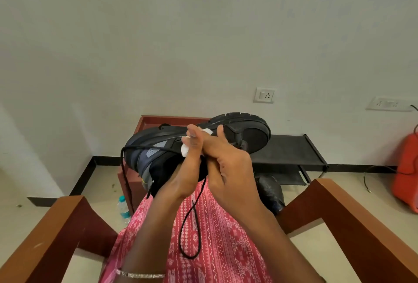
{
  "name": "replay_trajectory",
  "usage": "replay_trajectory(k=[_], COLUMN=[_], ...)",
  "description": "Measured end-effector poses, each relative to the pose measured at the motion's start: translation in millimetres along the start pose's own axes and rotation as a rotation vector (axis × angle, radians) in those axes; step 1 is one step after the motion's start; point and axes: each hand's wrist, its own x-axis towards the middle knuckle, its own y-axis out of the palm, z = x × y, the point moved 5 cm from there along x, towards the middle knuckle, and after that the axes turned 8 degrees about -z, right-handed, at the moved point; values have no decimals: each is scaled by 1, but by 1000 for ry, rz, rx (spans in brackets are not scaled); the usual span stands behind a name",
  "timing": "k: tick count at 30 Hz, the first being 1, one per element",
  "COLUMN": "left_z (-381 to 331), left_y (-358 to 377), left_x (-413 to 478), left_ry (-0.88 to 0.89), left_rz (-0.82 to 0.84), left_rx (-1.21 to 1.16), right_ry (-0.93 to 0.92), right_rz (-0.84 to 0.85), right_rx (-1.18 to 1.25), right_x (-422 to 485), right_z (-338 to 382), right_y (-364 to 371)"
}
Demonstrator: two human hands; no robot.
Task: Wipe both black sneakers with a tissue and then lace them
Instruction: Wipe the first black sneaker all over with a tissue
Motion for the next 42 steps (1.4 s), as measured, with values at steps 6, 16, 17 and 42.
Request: replay_trajectory(k=[6, 16, 17, 42], left_z=[8, 7, 5, 5], left_y=[2, 5, 4, -4], left_x=[3, 3, 2, 3], left_ry=[-30, 10, 9, -100], left_rz=[-9, -16, -5, -34], left_rx=[107, 91, 97, -56], right_ry=[27, 35, 26, -4], right_rz=[28, 195, 166, -113], right_rx=[-258, -105, -169, -164], right_x=[20, 19, 20, -28], right_z=[-29, -8, -14, -1], right_y=[-18, -11, -14, 1])
